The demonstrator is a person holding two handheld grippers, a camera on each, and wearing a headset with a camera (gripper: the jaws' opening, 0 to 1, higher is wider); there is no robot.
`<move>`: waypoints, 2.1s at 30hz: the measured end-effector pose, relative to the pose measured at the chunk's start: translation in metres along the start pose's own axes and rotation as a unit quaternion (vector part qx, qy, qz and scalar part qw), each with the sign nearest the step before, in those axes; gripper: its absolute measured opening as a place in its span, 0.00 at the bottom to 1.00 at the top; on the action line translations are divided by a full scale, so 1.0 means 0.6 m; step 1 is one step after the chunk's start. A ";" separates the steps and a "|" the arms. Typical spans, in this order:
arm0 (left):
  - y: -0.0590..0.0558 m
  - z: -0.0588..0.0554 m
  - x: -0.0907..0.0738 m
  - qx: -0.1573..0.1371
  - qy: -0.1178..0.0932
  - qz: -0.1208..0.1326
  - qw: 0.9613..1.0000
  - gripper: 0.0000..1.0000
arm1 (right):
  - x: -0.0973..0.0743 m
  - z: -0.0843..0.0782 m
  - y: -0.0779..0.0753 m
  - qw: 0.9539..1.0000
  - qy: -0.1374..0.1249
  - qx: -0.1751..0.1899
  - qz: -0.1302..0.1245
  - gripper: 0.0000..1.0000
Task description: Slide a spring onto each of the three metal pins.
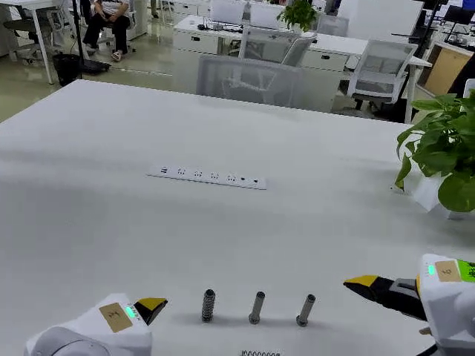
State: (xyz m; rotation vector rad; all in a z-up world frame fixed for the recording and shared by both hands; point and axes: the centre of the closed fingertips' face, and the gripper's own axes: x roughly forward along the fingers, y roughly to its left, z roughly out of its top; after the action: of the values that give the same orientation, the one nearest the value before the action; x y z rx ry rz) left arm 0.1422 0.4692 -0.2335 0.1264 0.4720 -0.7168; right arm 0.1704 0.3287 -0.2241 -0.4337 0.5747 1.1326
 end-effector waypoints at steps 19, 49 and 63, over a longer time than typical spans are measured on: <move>-0.002 -0.017 0.006 0.015 0.023 -0.016 0.999 0.98 | -0.058 -0.070 0.001 0.994 -0.022 0.088 -0.066 0.99; -0.039 -0.035 0.122 0.102 0.106 -0.097 0.984 0.29 | -0.071 -0.108 0.041 0.988 -0.026 0.131 -0.076 0.98; -0.042 -0.046 0.138 0.132 0.143 -0.124 0.973 0.22 | -0.069 -0.116 0.052 0.985 -0.028 0.152 -0.076 0.97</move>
State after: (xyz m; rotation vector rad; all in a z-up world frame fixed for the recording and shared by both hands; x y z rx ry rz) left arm 0.1696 0.4076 -0.2945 0.4306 0.6729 -1.0131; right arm 0.1144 0.2691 -0.2534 -0.1784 0.6421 0.8905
